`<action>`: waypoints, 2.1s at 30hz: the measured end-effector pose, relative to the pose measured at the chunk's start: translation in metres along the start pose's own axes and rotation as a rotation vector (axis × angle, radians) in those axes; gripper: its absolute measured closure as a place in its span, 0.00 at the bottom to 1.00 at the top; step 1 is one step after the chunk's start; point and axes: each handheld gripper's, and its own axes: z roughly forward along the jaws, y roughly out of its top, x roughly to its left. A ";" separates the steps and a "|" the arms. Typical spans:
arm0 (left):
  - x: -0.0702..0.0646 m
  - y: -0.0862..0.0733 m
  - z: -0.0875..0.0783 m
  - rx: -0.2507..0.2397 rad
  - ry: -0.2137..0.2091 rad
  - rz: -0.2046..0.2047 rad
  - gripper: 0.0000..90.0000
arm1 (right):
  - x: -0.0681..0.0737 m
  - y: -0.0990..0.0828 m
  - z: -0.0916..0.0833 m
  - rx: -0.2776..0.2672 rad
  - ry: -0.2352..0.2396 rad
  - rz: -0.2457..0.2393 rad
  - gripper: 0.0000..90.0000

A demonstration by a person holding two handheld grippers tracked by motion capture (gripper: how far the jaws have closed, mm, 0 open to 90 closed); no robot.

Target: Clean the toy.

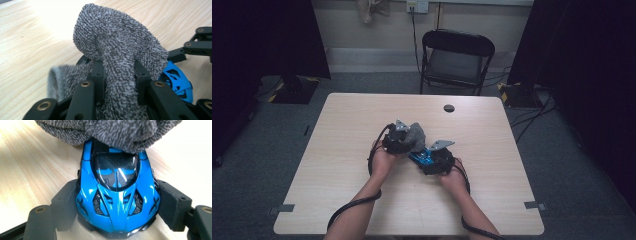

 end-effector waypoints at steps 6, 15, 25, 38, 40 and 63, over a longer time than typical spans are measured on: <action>0.009 0.001 0.001 0.016 0.037 0.001 0.77 | 0.000 0.000 0.000 0.000 0.000 0.000 0.29; 0.020 0.001 0.000 0.026 0.106 -0.004 0.77 | 0.000 0.000 0.000 0.000 0.000 0.000 0.29; 0.034 0.004 -0.018 -0.015 0.154 -0.043 0.78 | 0.000 0.000 0.000 -0.001 0.000 0.001 0.29; 0.023 -0.003 -0.014 -0.016 0.157 -0.018 0.77 | 0.001 0.000 0.000 0.000 -0.002 0.004 0.29; 0.019 -0.005 -0.008 -0.005 0.144 -0.023 0.77 | 0.001 0.000 0.000 0.000 -0.003 0.005 0.29; -0.030 0.002 0.001 0.042 -0.009 0.005 0.78 | 0.001 0.000 -0.001 0.001 -0.005 0.007 0.29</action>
